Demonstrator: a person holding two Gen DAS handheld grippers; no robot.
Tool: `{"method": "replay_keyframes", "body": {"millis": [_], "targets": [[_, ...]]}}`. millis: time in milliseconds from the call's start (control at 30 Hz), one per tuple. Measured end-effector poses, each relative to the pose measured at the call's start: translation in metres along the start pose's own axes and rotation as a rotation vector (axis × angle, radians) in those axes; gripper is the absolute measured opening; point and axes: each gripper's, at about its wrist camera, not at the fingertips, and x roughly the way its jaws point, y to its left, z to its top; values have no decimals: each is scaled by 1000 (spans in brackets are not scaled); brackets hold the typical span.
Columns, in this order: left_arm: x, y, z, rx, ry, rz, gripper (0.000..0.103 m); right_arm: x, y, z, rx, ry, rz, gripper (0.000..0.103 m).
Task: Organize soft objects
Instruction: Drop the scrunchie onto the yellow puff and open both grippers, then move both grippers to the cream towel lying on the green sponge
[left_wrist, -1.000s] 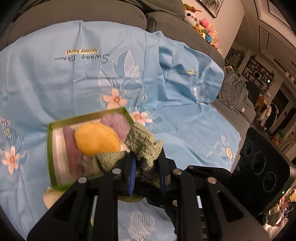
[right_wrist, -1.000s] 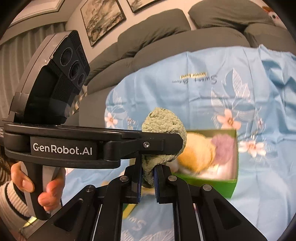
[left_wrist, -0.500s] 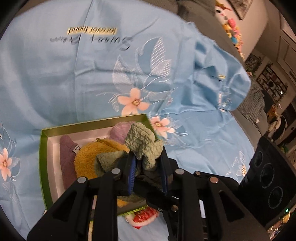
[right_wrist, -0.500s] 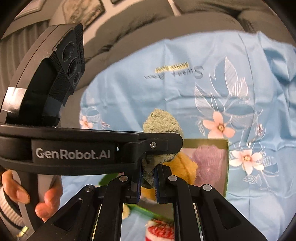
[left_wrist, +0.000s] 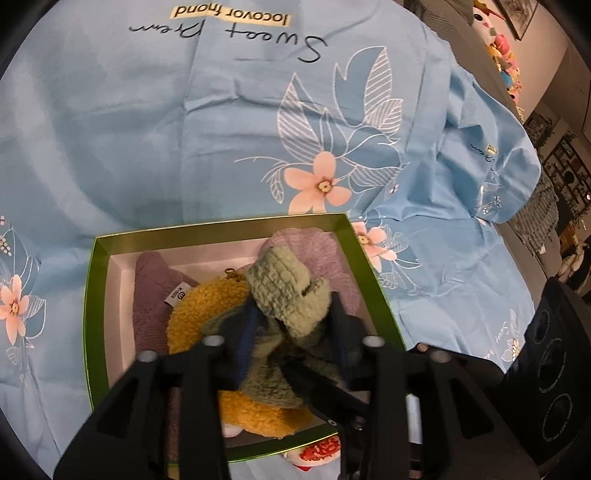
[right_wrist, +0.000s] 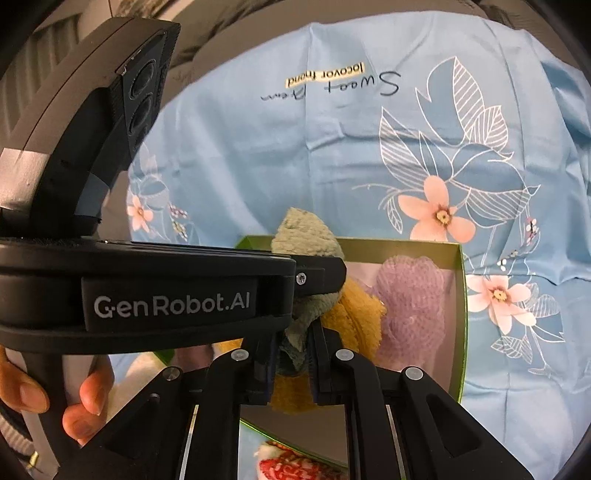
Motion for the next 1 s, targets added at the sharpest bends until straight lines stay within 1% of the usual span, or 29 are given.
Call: {"method": "replay_keyframes", "body": {"millis": [67,167,267,300,367,400,467,533,733,800,867,1000], "targets": [[-3,1,-1,-6,-9,1,62,0,0,0,-3,14,-26,35],[-10,-1,-2,4,-22,20,68,-7,-2,-1,8,7,-41,48],[-19,-4,-4,12,-41,44,77,-18,-4,-1,15,-6,-56,50],[-24,-6,-6,18,-52,62,83,-19,-4,-1,15,-7,-59,50],[-31,-9,-9,30,-66,93,88,-28,-4,-2,12,-12,-67,51],[-34,-11,-12,40,-71,105,88,-33,-4,-3,12,-17,-71,52],[-41,-14,-19,60,-76,131,88,-42,-2,-6,15,-29,-76,61],[-49,-17,-27,76,-91,155,88,-52,-2,-9,25,-49,-72,65],[-76,-27,-53,105,-139,193,90,-90,5,-25,41,-100,-55,69],[-86,-31,-61,117,-159,203,102,-100,7,-31,43,-110,-50,73],[-98,-36,-70,134,-191,209,102,-112,12,-38,38,-120,-46,76],[-117,-44,-89,147,-222,214,102,-133,23,-51,20,-129,-32,78]]}}
